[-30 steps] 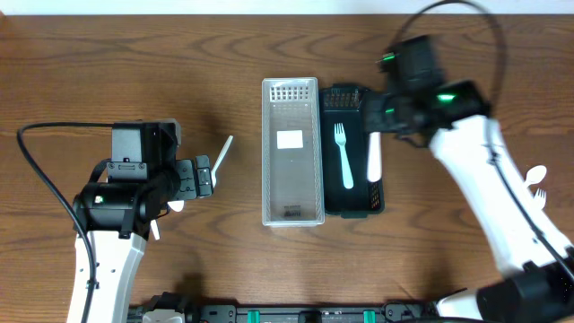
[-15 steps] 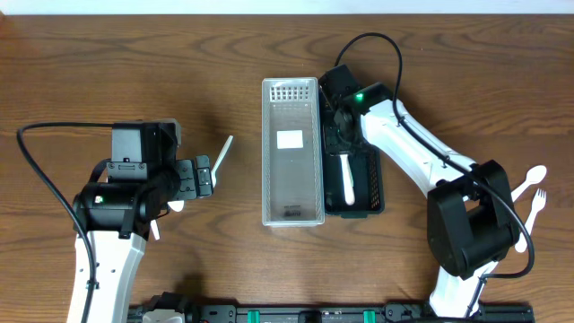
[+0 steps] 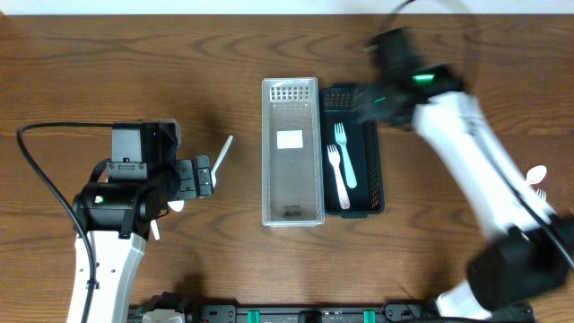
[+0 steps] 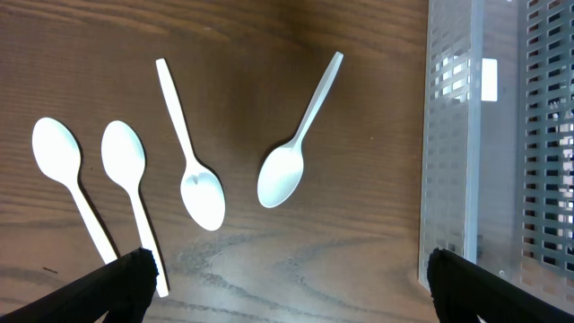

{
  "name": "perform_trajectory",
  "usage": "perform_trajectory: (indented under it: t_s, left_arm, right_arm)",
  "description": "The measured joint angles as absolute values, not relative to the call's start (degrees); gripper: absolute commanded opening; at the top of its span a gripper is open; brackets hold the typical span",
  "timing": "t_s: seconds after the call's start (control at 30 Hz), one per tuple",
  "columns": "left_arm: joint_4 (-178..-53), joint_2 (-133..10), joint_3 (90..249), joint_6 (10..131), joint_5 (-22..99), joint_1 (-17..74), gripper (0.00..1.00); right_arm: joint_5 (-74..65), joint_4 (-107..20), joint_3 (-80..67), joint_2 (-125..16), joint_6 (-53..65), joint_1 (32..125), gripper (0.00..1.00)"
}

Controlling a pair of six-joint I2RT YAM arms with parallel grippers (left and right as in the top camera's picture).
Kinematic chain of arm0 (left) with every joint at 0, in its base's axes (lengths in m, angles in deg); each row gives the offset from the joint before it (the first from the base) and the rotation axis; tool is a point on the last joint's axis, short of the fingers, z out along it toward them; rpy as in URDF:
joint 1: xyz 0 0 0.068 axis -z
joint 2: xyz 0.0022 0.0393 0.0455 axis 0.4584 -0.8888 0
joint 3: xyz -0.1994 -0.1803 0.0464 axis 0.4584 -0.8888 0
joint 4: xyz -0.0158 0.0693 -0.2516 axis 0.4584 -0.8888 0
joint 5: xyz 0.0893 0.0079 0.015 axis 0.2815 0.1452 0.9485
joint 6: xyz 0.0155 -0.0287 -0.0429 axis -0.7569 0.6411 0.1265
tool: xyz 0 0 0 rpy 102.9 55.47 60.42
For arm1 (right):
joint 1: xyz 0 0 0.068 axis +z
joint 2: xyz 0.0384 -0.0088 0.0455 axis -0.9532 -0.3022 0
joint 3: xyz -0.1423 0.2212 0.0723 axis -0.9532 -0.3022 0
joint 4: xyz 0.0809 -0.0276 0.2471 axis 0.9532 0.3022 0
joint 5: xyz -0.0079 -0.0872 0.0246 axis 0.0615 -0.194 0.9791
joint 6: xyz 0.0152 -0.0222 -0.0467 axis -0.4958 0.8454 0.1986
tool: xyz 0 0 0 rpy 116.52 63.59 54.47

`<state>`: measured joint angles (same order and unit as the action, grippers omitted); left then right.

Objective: Pack container
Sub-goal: 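Carry the fork into the dark green caddy and release, then move the right gripper to the white spoon and grasp it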

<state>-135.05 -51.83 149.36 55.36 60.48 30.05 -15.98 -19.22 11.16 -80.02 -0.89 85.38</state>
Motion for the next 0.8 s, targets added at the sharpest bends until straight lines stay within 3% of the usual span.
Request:
perform_trajectory:
  t_s: [0.2,0.33,0.57,0.8]
  left_arm:
    - [-135.0,-51.8,149.4,55.4,60.5,30.0,0.98]
    - [-135.0,-51.8,149.4,55.4,60.5,30.0,0.98]
    - [-135.0,-51.8,149.4,55.4,60.5,30.0,0.98]
    - [-135.0,-51.8,149.4,55.4,60.5,30.0,0.98]
  right_arm:
    - [-17.5,-12.6,13.1,-70.3,-1.6,61.5,0.99]
    - [-17.2,-12.3,10.1,-72.1,-1.4,49.8,0.99]
    - [-15.5,-20.9,-2.4,-77.9,-1.4,39.5,0.99]
    - [-13.8,-27.7,-8.7,-86.2,-1.3,37.6,0.99]
